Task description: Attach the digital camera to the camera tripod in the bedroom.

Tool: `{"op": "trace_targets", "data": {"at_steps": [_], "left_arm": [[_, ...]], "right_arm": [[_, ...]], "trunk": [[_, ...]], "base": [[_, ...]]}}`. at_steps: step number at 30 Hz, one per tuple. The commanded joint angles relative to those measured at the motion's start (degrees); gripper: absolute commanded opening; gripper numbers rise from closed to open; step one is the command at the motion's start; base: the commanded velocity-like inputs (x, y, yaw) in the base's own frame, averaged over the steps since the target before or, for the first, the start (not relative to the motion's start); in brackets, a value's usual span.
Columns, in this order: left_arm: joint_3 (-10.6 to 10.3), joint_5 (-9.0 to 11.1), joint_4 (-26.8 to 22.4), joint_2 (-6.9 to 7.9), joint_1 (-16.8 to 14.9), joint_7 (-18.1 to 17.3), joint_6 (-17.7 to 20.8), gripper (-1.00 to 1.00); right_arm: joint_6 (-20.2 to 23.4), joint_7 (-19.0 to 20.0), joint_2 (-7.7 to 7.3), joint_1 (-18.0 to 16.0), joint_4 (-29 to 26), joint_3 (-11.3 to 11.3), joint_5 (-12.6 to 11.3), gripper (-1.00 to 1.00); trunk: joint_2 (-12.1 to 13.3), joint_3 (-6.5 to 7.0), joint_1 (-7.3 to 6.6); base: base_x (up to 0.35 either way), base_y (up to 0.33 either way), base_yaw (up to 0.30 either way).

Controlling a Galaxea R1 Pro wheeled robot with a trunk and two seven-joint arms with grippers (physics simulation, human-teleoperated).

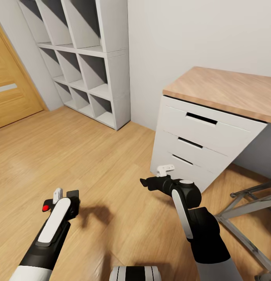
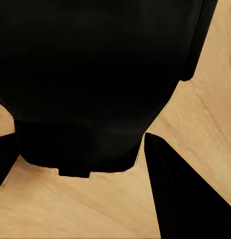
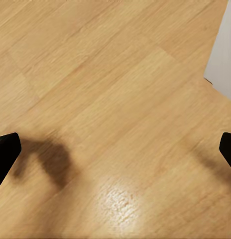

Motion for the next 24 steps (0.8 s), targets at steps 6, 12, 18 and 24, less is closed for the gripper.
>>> {"op": "trace_targets", "data": {"at_steps": [6, 12, 18, 24], "left_arm": [[-0.1, -3.4, 0.7, -0.47, 0.1, 0.0, 0.0, -1.00], [-1.7, -7.4, 2.7, -0.64, 0.4, -0.2, -0.3, -1.00], [-2.6, -12.3, 5.9, -0.79, 0.6, -0.3, -0.6, -1.00], [-3.1, -14.0, 8.1, -0.23, 0.7, -0.4, 0.4, -1.00]], "right_arm": [[0.3, -0.1, -0.08, -0.1, 0.0, -0.1, -0.3, 1.00], [0.3, 0.1, -0.51, 0.4, 0.0, -0.3, -0.3, 1.00], [0.2, 0.3, -0.66, 1.2, 0.0, -0.5, -0.3, 1.00], [-0.8, 0.5, -0.72, 6.6, 0.0, -0.5, -0.3, 1.00]], "trunk": [[0.0, 0.51, -0.01], [0.0, 1.07, -0.01], [0.0, 1.62, -0.01], [0.0, 2.17, -0.01]], "base": [[0.000, 0.000, 0.000], [0.000, 0.000, 0.000], [0.000, 0.000, 0.000], [0.000, 0.000, 0.000]]}}
